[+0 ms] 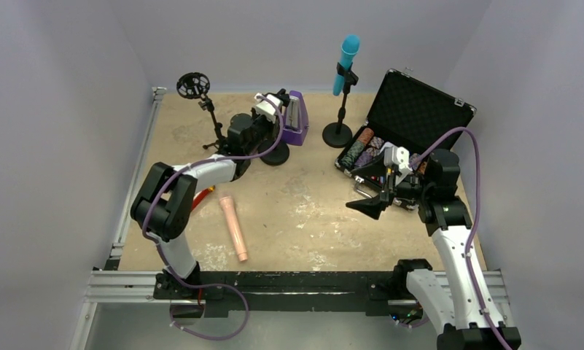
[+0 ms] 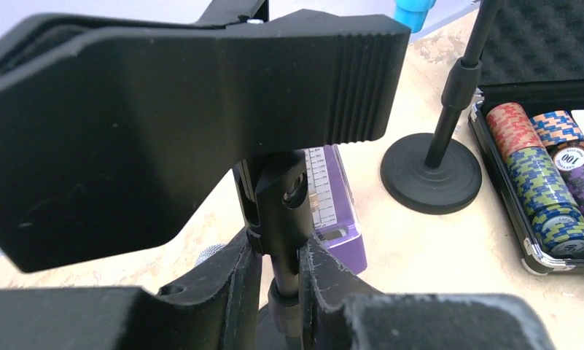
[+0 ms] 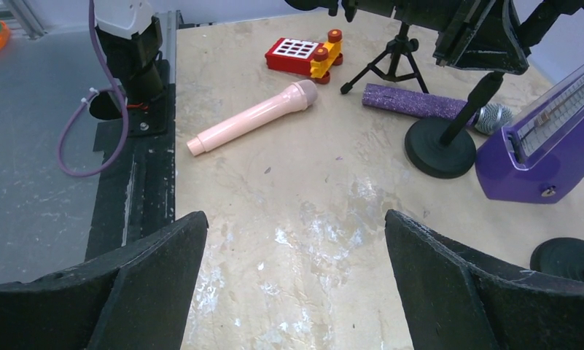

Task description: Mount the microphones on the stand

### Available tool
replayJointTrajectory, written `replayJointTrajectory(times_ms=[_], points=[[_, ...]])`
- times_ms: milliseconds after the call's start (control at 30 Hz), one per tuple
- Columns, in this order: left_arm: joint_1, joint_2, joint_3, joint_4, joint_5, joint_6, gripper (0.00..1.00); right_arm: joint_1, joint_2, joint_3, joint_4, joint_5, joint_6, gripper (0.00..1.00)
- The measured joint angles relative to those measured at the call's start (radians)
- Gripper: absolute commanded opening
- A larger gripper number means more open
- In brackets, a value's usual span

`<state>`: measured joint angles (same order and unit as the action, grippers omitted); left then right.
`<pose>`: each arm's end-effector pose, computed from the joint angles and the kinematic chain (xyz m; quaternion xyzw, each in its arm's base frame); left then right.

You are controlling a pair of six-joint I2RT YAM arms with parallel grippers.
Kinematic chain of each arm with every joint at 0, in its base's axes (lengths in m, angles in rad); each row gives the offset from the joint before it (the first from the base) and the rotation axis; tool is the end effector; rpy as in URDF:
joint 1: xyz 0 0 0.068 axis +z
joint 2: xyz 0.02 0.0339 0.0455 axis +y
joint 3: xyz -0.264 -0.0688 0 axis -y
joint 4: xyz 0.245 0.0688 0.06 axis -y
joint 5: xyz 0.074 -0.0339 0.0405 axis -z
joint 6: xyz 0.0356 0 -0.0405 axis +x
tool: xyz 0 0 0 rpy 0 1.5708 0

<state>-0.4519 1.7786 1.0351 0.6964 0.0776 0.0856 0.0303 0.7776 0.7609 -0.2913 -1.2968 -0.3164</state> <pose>0.3630 -0.1792 0.2450 0.2178 0.6900 -0.1532 0.6731 0.1564 0.0390 0.3293 -0.4621 0.5723 0.4154 0.5352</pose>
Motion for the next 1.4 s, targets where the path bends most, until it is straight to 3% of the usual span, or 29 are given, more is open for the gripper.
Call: replayJointTrajectory(times_ms=[300,533,700,900,1300,1400], points=[[0.004,-0.054,-0.052,-0.014,0.082,0.009,0.0,-0.017,-0.007,0.0,0.0,-0.008,0.0,0.95],[-0.014,-0.266,-0.211,-0.042,0.205,-0.076,0.0,-0.019,-0.012,0.0,0.0,-0.008,-0.01,0.95],[-0.168,-0.38,-0.287,-0.047,0.203,-0.136,0.0,-0.021,-0.012,0.0,0.0,-0.008,-0.022,0.95],[-0.352,-0.396,-0.346,0.006,0.153,-0.217,0.0,-0.024,-0.012,0.0,0.0,-0.008,-0.037,0.95],[-0.543,-0.336,-0.4,0.111,-0.032,-0.225,0.0,-0.062,-0.013,0.0,-0.001,-0.013,-0.049,0.95],[-0.562,-0.327,-0.428,0.165,-0.059,-0.226,0.21,-0.064,-0.013,0.0,0.0,-0.019,-0.052,0.95]])
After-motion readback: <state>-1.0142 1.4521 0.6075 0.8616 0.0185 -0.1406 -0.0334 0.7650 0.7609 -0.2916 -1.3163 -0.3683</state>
